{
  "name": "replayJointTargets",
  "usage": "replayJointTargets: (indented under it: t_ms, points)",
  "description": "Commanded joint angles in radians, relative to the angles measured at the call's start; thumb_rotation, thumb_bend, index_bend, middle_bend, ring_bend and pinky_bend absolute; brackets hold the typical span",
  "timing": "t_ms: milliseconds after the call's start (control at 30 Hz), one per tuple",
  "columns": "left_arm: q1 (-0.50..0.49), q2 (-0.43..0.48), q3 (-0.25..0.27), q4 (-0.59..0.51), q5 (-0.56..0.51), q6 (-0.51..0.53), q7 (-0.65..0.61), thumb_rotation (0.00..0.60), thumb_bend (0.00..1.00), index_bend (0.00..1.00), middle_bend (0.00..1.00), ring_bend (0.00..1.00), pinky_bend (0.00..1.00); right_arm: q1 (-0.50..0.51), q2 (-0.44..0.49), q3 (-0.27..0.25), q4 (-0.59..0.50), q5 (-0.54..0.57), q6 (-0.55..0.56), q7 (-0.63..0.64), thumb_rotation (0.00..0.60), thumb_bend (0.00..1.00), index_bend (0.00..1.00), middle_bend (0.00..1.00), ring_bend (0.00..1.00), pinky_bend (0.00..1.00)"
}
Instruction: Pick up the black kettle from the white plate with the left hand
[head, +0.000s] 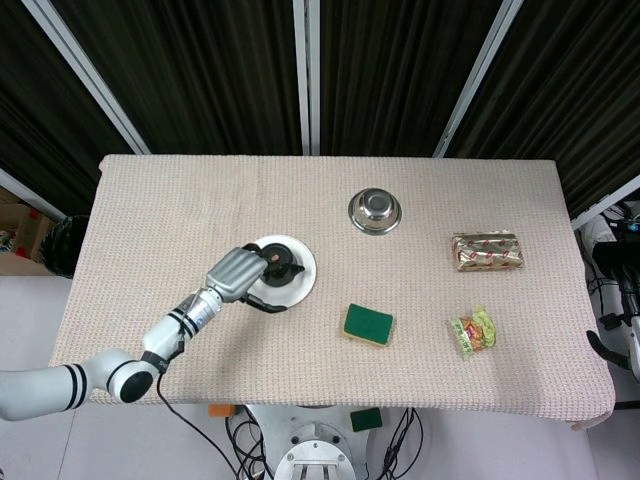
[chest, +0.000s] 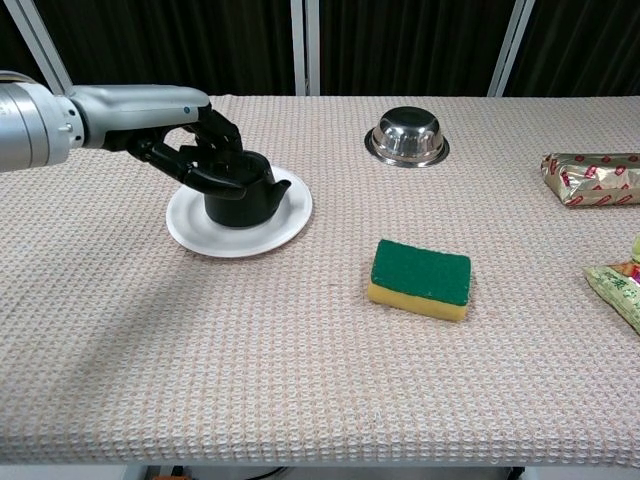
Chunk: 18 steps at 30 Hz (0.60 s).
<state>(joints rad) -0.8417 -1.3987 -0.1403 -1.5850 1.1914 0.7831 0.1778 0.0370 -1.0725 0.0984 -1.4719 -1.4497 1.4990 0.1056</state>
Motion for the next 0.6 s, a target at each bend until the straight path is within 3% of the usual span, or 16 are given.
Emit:
replayJointTargets:
  t_ms: [33, 400, 600]
  points:
    - [-0.003, -0.003, 0.004, 0.005, 0.002, -0.002, -0.001, 0.211, 0.0, 0.47, 0.55, 0.49, 0.22, 0.0, 0.0, 0.001, 0.0, 0.002, 0.0, 0.001, 0.6, 0.2, 0.0, 0.0, 0.0, 0.0]
    - [-0.014, -0.011, 0.016, 0.019, -0.008, -0.014, 0.005, 0.219, 0.0, 0.56, 0.68, 0.65, 0.22, 0.0, 0.002, 0.004, 0.002, 0.008, -0.001, 0.004, 0.6, 0.21, 0.0, 0.0, 0.0, 0.0]
    - [-0.018, -0.014, 0.017, 0.02, -0.017, -0.01, 0.012, 0.284, 0.0, 0.64, 0.76, 0.72, 0.22, 0.0, 0.001, 0.005, 0.003, 0.009, -0.002, 0.004, 0.6, 0.21, 0.0, 0.0, 0.0, 0.0]
